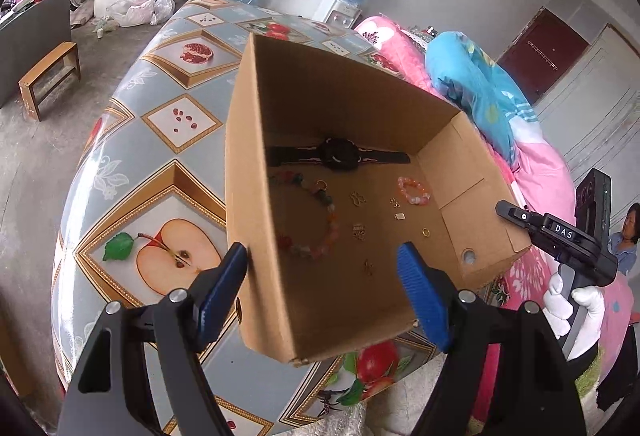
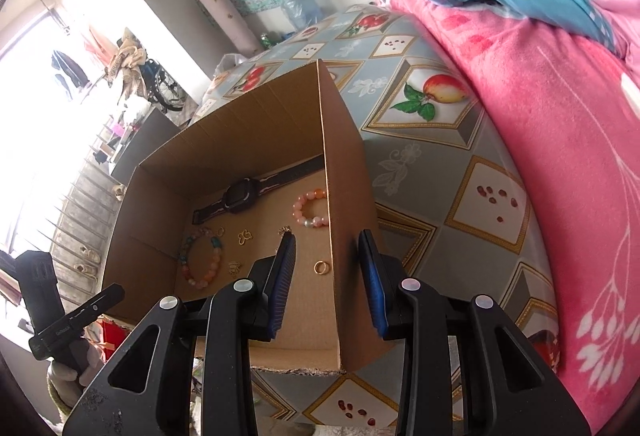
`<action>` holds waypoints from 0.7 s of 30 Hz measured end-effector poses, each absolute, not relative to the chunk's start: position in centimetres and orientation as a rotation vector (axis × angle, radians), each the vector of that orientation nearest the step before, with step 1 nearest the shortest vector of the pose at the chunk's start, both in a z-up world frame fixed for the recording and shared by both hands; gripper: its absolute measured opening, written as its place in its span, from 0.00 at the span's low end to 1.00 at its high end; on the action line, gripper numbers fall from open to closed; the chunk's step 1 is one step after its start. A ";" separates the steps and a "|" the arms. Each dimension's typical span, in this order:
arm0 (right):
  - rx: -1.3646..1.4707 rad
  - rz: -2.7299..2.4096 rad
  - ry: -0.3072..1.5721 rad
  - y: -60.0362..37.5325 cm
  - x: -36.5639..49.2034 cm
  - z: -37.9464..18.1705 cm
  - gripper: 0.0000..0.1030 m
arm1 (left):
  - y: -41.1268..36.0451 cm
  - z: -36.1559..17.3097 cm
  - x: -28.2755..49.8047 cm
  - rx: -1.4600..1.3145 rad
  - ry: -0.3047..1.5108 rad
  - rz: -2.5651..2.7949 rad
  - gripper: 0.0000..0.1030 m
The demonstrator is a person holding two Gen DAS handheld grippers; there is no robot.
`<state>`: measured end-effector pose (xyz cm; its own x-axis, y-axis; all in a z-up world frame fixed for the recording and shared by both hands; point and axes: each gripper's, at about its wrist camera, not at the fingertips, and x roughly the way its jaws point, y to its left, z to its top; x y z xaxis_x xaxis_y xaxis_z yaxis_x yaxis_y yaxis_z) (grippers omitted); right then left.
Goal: Organize jewelry
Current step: 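Open the right tool over the box and withdraw both tools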
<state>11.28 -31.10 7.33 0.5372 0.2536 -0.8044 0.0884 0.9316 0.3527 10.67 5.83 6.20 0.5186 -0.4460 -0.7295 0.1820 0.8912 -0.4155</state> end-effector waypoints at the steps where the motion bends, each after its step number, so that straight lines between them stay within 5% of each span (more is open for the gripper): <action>1: 0.361 0.089 0.977 -31.0 10.6 7.9 0.32 | 5.9 6.7 10.1 -0.285 0.925 -0.361 0.72; 6: 0.333 0.040 0.816 -31.0 6.3 10.7 0.44 | 5.7 9.6 6.2 -0.154 0.748 -0.242 0.75; 10: 0.284 0.023 0.749 -30.1 2.8 11.6 0.54 | 4.7 10.9 2.7 -0.088 0.624 -0.176 0.94; 17: 0.168 0.057 0.786 -26.3 0.1 10.2 0.76 | 2.2 9.3 0.6 -0.129 0.664 -0.187 0.95; 21: 0.131 0.061 0.857 -24.7 0.4 8.2 0.78 | 0.4 7.8 0.6 -0.104 0.713 -0.184 0.95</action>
<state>0.41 -24.74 8.15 0.6539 0.1059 -0.7491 -0.0008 0.9903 0.1392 0.59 0.43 7.76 0.7410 -0.2030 -0.6401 0.1319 0.9786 -0.1577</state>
